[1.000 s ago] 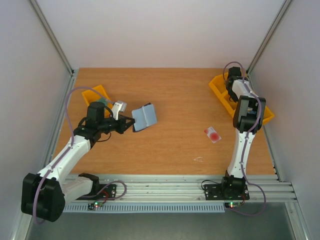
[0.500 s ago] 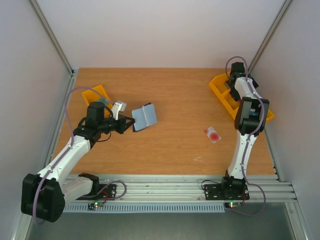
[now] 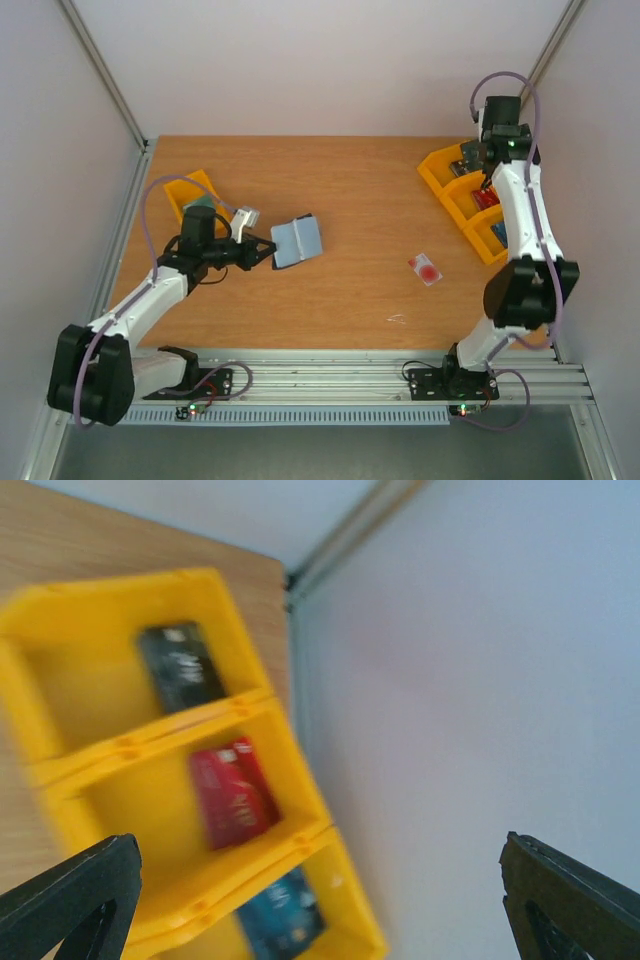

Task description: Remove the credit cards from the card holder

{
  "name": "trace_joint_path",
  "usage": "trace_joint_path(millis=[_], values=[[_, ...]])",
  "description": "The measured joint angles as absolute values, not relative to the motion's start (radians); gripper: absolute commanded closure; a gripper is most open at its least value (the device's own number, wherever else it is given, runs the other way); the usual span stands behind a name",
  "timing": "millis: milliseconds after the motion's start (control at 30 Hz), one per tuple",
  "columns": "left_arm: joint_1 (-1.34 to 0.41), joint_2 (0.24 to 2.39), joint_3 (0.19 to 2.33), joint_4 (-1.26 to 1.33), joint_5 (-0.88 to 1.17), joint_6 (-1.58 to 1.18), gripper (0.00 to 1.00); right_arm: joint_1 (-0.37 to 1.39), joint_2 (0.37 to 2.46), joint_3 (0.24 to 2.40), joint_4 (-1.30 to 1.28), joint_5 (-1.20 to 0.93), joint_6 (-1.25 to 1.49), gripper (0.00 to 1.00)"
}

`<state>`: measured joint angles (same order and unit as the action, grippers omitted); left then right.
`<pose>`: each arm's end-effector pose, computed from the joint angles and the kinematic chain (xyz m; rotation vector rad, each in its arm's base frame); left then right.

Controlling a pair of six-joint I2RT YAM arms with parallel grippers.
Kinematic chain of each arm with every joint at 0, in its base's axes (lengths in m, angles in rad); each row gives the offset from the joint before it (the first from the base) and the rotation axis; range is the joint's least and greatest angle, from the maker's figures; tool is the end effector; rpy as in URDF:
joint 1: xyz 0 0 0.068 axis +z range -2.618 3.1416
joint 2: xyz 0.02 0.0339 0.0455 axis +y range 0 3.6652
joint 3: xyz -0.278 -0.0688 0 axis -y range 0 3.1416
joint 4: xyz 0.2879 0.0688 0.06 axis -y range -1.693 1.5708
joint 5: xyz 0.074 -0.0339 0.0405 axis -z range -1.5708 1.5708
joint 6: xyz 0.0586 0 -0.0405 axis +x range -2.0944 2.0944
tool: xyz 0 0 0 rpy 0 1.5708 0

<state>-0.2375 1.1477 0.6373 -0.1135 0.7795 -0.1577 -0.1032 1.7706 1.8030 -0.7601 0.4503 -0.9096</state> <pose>0.2627 -0.1060 0.2111 0.5342 2.1158 -1.0748 0.4506 -0.0723 0.3710 -0.7214 2.3251 -1.0117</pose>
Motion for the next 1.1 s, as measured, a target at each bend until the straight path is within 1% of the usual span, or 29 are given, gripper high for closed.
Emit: trace_joint_path(millis=[133, 167, 200, 267, 300, 333, 400, 500, 567, 767, 867, 967, 1100], values=[[-0.257, 1.226, 0.639, -0.089, 0.807, -0.169, 1.0, -0.047, 1.569, 1.66, -0.773, 0.307, -0.827, 0.02], [-0.266, 1.247, 0.641, -0.087, 0.81, -0.171, 0.94, -0.038, 1.514, 1.613, -0.772, 0.258, -0.799, 0.02], [-0.278, 1.273, 0.643, -0.085, 0.812, -0.171, 0.81, -0.035, 1.476, 1.583, -0.775, 0.226, -0.78, 0.01], [-0.303, 1.311, 0.644, -0.084, 0.802, -0.172, 0.4, -0.036, 1.399, 1.52, -0.783, 0.158, -0.733, 0.02], [-0.316, 1.322, 0.644, -0.082, 0.791, -0.162, 0.31, -0.036, 1.37, 1.495, -0.786, 0.132, -0.712, 0.02], [-0.331, 1.332, 0.644, -0.08, 0.759, -0.158, 0.24, -0.036, 1.35, 1.476, -0.788, 0.109, -0.696, 0.02], [-0.354, 1.336, 0.637, -0.075, 0.678, -0.155, 0.14, -0.037, 1.309, 1.432, -0.794, 0.054, -0.661, 0.02], [-0.363, 1.321, 0.616, -0.07, 0.525, -0.152, 0.09, -0.038, 1.277, 1.398, -0.821, -0.017, -0.618, 0.01], [-0.359, 1.295, 0.607, -0.074, 0.456, -0.146, 0.07, -0.038, 1.269, 1.397, -0.83, -0.054, -0.595, 0.01], [-0.337, 1.173, 0.652, -0.111, 0.348, -0.096, 0.01, -0.038, 1.211, 1.38, -0.807, -0.184, -0.522, 0.02], [-0.287, 1.142, 0.699, -0.136, 0.318, -0.105, 0.01, -0.038, 1.157, 1.337, -0.756, -0.259, -0.484, 0.01], [-0.223, 1.102, 0.71, -0.149, 0.276, -0.139, 0.01, -0.038, 1.084, 1.251, -0.674, -0.313, -0.445, 0.02], [-0.155, 1.052, 0.693, -0.146, 0.175, -0.173, 0.01, -0.038, 0.962, 1.068, -0.534, -0.322, -0.402, 0.01]])
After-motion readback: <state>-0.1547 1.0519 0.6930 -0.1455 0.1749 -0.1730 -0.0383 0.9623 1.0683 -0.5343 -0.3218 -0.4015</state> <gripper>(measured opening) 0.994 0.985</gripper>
